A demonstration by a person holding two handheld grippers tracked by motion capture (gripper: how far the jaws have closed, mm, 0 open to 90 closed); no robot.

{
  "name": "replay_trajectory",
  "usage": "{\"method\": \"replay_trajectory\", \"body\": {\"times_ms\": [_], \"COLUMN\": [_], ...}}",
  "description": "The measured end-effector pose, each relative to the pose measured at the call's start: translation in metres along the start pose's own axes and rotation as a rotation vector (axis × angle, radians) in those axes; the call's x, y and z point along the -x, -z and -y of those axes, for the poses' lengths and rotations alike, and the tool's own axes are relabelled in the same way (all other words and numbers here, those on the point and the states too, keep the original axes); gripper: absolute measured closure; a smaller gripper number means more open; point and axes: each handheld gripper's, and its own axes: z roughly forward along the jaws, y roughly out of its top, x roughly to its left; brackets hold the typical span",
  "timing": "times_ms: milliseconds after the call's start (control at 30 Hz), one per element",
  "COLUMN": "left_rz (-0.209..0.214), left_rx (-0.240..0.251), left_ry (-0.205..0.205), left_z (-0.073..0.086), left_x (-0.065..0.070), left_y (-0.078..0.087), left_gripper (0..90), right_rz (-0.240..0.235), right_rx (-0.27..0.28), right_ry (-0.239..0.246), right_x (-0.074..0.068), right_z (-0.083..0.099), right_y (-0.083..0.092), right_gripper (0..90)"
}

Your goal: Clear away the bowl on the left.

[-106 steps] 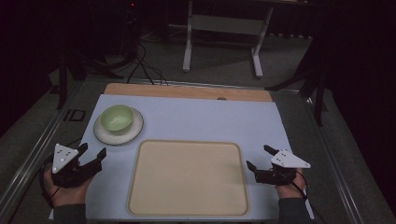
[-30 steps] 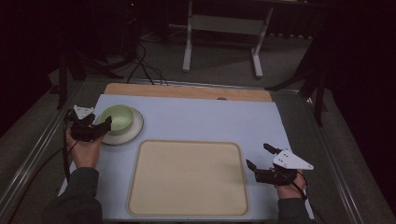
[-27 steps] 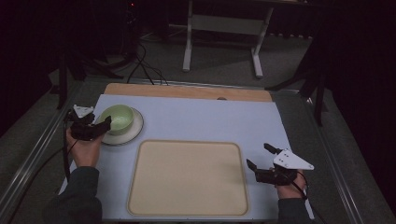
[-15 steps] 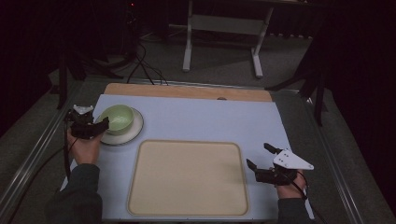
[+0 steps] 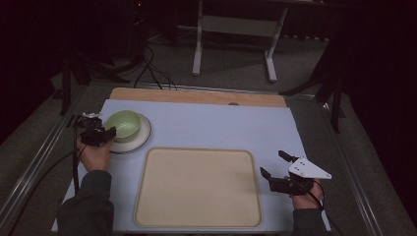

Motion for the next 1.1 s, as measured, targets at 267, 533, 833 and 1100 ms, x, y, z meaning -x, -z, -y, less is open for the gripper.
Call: {"method": "replay_trajectory", "body": {"times_ms": [267, 533, 833, 1100], "left_rz": [0.025, 0.117, 0.168, 0.15], "left_rx": [-0.074, -0.102, -0.082, -0.021], "left_ry": [0.08, 0.182, 0.281, 0.28], "left_z": [0.001, 0.004, 0.008, 0.007], "left_x": [-0.001, -0.01, -0.015, -0.019], "left_y": [-0.009, -0.013, -0.007, 0.008], "left_gripper": [67.4, 73.5, 83.4, 82.6], "right_rz": [-0.001, -0.009, -0.001, 0.008], "right_rx": [0.004, -0.004, 0.004, 0.01], "right_ry": [0.002, 0.004, 0.0, -0.005], "right_x": [0.0, 0.0, 0.001, 0.002], "right_z": [0.0, -0.001, -0.001, -0.001], "right_y": [0.001, 0.0, 0.002, 0.004], "right_gripper": [13.8, 13.8, 13.8, 13.8]}}
